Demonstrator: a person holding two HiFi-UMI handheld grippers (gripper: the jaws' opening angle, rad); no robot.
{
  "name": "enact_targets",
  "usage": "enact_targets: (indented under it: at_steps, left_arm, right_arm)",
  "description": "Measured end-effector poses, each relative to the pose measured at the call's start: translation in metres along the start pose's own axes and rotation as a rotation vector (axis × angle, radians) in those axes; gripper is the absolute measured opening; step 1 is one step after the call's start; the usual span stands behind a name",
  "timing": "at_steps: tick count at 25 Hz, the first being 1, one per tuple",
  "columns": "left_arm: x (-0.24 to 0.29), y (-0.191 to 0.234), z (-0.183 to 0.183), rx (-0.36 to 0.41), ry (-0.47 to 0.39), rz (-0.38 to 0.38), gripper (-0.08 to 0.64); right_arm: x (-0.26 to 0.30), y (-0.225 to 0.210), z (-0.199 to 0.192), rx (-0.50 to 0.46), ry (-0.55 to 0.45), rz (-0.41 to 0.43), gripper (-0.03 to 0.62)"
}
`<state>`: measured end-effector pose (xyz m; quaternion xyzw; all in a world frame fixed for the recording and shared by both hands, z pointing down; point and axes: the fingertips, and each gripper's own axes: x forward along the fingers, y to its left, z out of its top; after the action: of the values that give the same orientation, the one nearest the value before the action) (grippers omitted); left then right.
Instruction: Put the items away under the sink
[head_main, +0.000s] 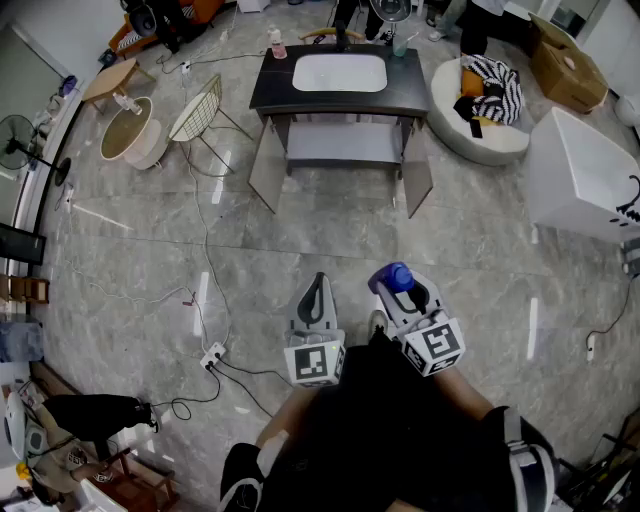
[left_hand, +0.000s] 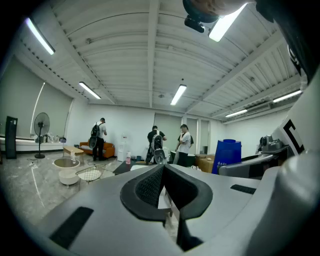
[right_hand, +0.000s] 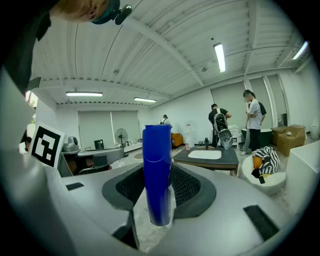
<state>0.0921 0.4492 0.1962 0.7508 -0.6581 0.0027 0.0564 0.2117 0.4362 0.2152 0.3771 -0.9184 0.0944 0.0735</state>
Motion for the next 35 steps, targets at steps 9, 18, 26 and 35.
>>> enact_targets:
  at_steps: [9,18,26,35]
  left_arm:
    - [0.004,-0.005,-0.004,-0.011,-0.013,0.021,0.015]
    - [0.013,-0.022,-0.003,-0.031,-0.017,0.043,0.015]
    - [0.037,-0.045,-0.004,0.020,-0.009,0.059,0.015]
    - [0.073,-0.071,-0.009,0.026,-0.006,0.082,0.015]
  right_arm:
    - [-0.001,-0.006,0.002,-0.010,-0.006,0.004,0.152]
    - [-0.009,-0.025,0.000,0.003,-0.005,0.010,0.152]
    - [-0.011,-0.060,-0.001,-0.003,0.007,0.055,0.152]
    - [0.000,-0.105,-0.011,-0.017,0.022,0.113,0.152]
